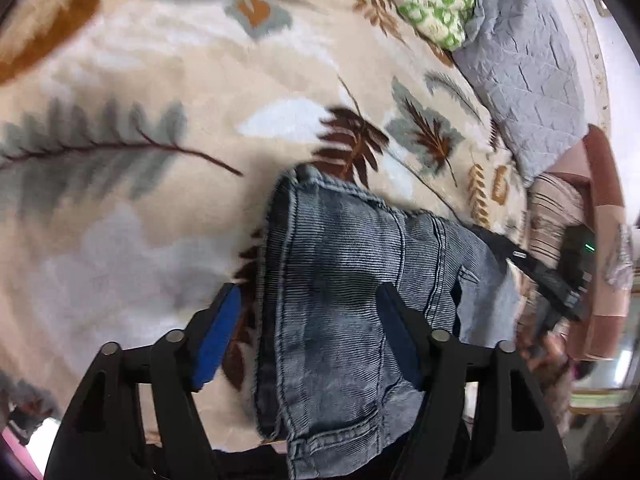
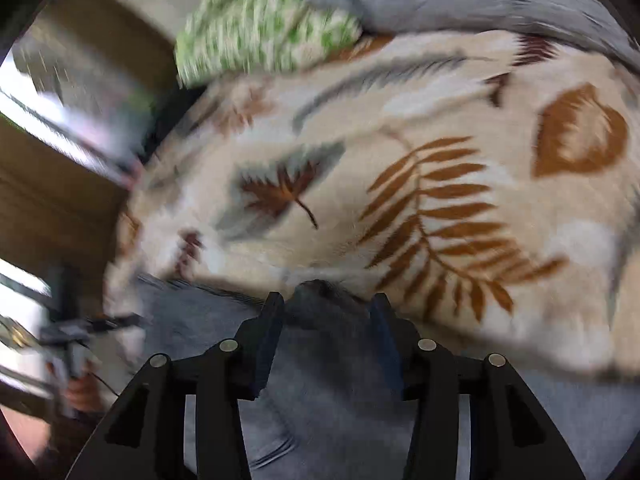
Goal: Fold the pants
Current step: 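Press the folded edge with the right tool and open the left tool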
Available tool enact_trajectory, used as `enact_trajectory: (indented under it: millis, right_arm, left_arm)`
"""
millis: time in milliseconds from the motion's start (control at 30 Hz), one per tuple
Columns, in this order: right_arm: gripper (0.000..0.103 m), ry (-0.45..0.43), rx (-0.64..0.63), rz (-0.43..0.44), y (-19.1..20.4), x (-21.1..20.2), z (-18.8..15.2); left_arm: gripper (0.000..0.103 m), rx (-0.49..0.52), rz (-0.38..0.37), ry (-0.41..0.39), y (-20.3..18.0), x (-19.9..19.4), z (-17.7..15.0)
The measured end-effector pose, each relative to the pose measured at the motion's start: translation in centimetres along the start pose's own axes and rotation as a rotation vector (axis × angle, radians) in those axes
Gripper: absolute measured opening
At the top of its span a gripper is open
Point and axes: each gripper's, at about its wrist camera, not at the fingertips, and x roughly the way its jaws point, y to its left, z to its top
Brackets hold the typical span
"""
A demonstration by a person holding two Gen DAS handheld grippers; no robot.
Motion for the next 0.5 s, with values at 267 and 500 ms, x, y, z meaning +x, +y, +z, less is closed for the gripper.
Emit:
enact_trajectory:
  millis: [267,500]
  right_arm:
    - [0.002,-0.018,-0.287,-0.213,4.5,0.6,0.3]
    - [0.001,-0.016,-0.113,-0.306,0.3,3.1,0.1]
  left_arm:
    - [0.072,0.121,0.011,-0.082,-2.6,-1.1,-0.3]
    - [0.072,0.160,0.128,-0.085,-2.9,-0.9,-0.9]
